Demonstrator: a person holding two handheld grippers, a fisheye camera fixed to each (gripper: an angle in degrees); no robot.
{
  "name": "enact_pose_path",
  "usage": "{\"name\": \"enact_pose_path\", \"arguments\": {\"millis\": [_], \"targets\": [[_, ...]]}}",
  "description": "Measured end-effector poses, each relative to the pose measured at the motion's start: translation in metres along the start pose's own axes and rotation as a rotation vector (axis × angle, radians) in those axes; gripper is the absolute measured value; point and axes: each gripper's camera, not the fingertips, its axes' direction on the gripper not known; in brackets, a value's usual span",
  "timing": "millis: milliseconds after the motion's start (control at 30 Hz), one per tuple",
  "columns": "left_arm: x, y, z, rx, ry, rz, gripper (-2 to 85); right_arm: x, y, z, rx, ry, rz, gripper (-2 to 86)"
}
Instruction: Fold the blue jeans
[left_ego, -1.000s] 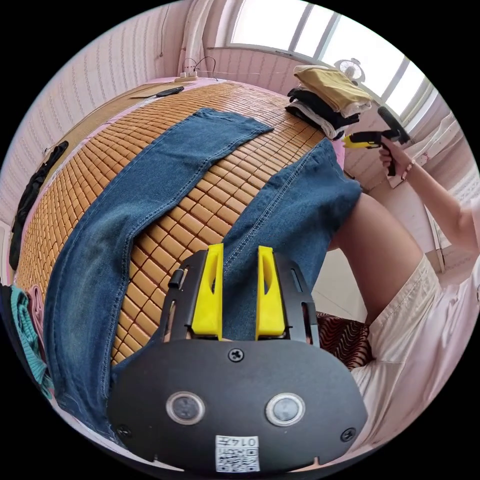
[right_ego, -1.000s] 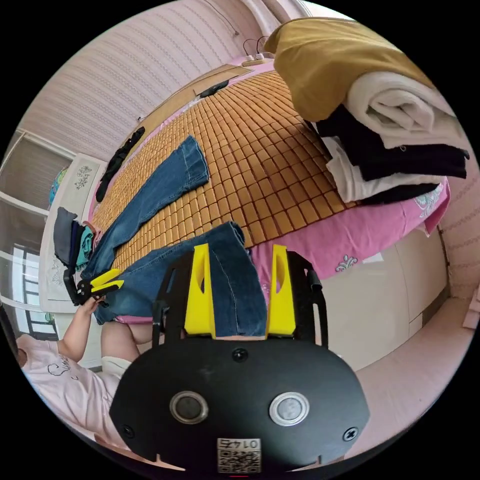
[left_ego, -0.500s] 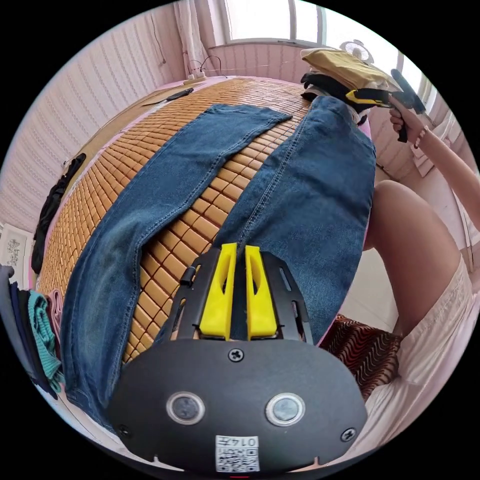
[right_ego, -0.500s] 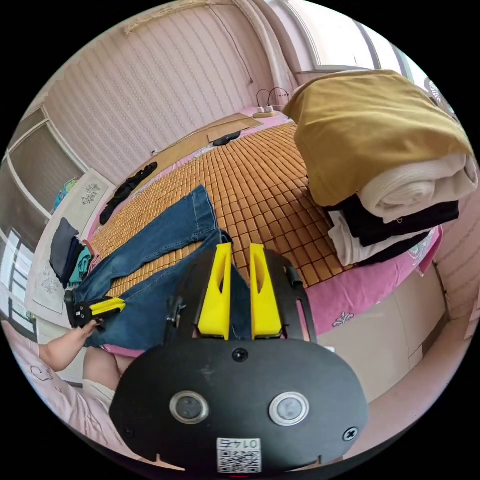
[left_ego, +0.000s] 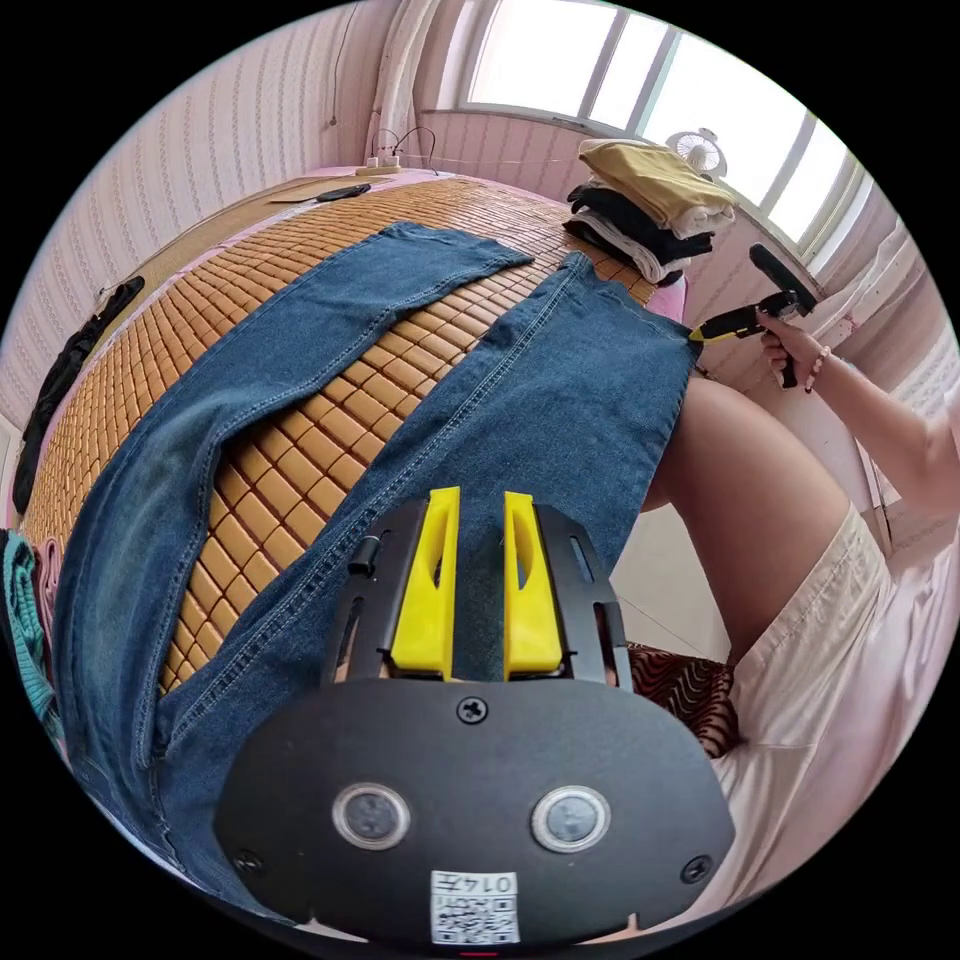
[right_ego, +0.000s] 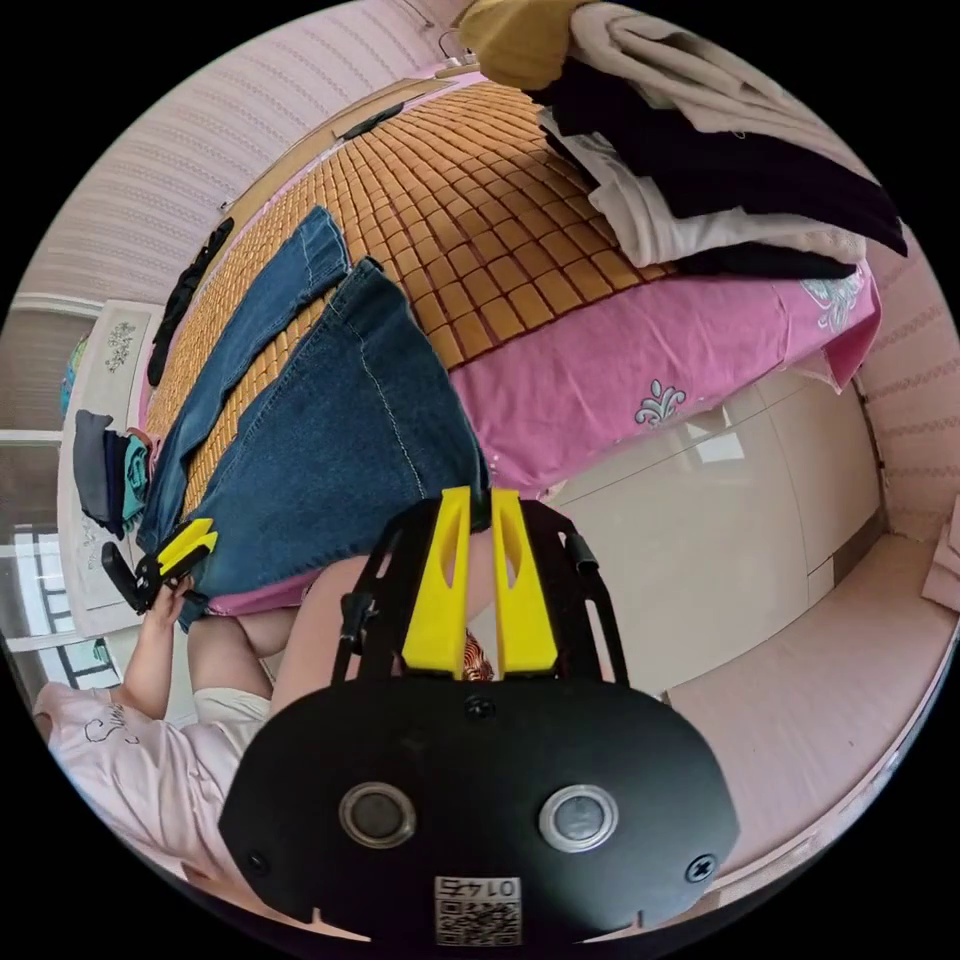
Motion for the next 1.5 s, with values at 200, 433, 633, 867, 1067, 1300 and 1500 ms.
{"name": "enact_pose_path", "arguments": {"millis": [200,433,633,867,1067,1300,1500], "targets": [[0.007,-0.002,-0.008,0.032,-0.015,-0.017,7.5,-0.06,-0.036,-0.019,0.175,0.239,-0.061,9.3],[0.001,-0.017,-0.031,0.087,-0.087,-0.091,7.4,-0.127,-0.141,0.034,0.107,0.157,-0.204,5.4],[-0.011,-0.028,-0.034,0.061,-0.061,-0.14,6.6,-0.135,-0.174,0.044,0.068,0.127,-0.19,1.2],[-0.035,-0.027,-0.103,0.186,-0.145,-0.258,5.9,-0.197,-0.18,0.018,0.247,0.164,-0.306,0.6],[-0.111,0.002,-0.157,0.151,-0.372,-0.465,5.9,-0.262,-0.214,0.096,0.061,0.317,-0.475,-0.6],[-0.149,0.018,-0.17,0.067,-0.336,-0.477,5.3,-0.261,-0.223,0.104,0.139,0.504,-0.543,-0.5],[-0.154,0.04,-0.233,0.202,-0.229,-0.561,2.9,-0.244,-0.238,0.093,0.101,0.388,-0.417,-0.6]]}}
